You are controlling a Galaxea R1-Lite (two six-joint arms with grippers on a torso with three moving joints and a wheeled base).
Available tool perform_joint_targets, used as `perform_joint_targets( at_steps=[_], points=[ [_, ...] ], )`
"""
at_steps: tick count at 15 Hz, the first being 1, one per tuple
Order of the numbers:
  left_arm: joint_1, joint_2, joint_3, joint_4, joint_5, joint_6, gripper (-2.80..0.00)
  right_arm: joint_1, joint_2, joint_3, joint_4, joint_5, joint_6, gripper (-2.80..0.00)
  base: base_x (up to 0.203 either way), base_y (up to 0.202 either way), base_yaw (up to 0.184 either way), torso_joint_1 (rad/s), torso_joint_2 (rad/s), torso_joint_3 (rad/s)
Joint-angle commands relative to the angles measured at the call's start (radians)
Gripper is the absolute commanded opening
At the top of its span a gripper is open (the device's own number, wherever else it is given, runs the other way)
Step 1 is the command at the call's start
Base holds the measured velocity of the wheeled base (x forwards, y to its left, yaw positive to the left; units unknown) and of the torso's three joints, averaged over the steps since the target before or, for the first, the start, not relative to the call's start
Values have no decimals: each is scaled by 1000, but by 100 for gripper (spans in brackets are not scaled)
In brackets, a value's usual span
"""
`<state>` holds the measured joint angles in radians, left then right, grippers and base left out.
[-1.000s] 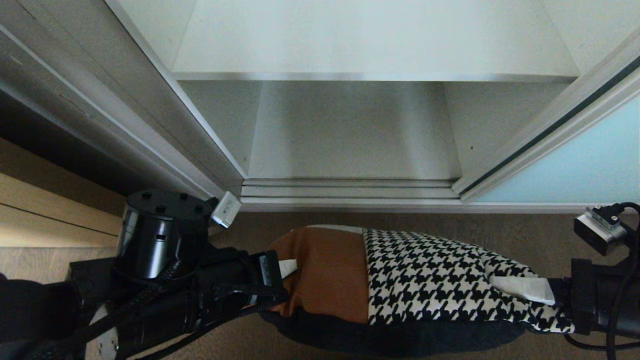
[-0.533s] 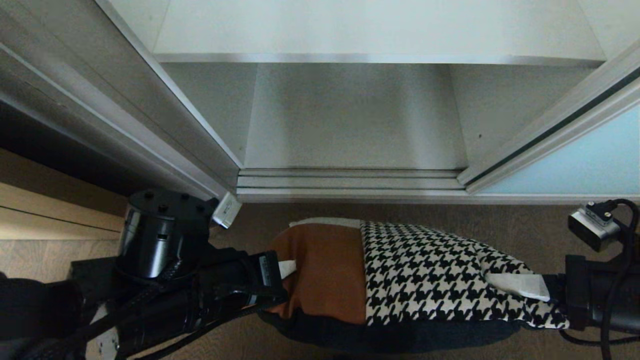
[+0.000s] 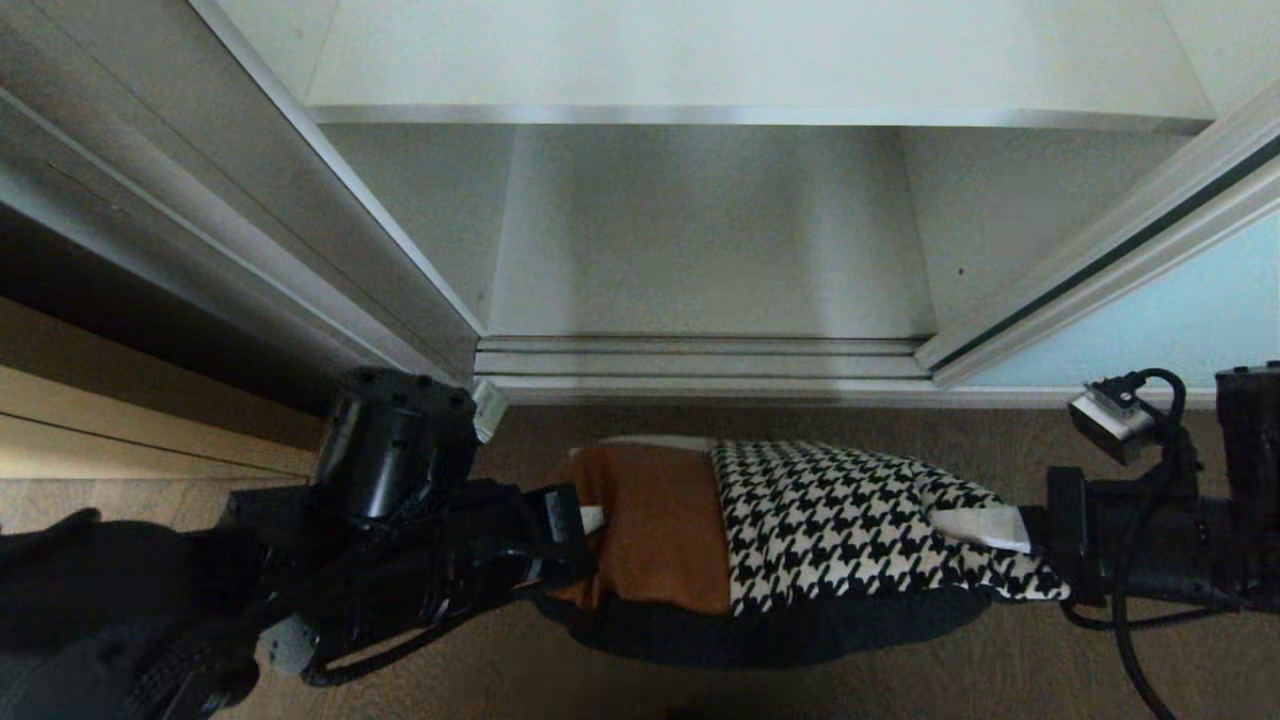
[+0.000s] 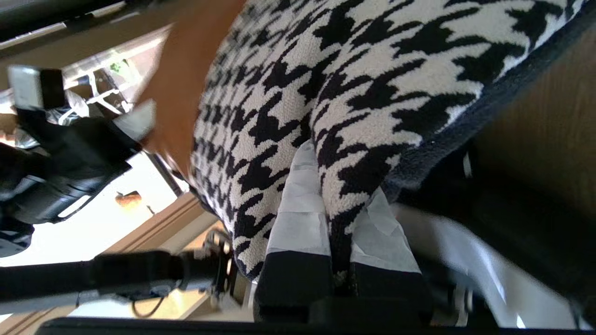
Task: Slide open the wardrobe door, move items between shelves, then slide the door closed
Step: Place the pillow on the lower shelf
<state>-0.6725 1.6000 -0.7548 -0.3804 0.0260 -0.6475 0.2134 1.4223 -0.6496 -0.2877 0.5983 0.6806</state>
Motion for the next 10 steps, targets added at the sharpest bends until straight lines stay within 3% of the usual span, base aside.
perform_joint_targets(
  at_steps=[1,6,8,10],
  points=[
    [65,36,-83,-3,-3,-6,-280,-1,84,-80,-7,1,1,-280,0,0,0,0,0,0],
    [218,198,-354,-12,-2,2,-280,-46,275,-321,-193,-4,-2,-280,0,0,0,0,0,0],
    [260,267,-380,-142,-16,5,-280,-78,313,-370,-278,1,-9,-280,0,0,0,0,0,0],
    [271,335,-305,-389,-25,9,-280,-84,369,-333,-394,3,-37,-280,0,0,0,0,0,0]
  ],
)
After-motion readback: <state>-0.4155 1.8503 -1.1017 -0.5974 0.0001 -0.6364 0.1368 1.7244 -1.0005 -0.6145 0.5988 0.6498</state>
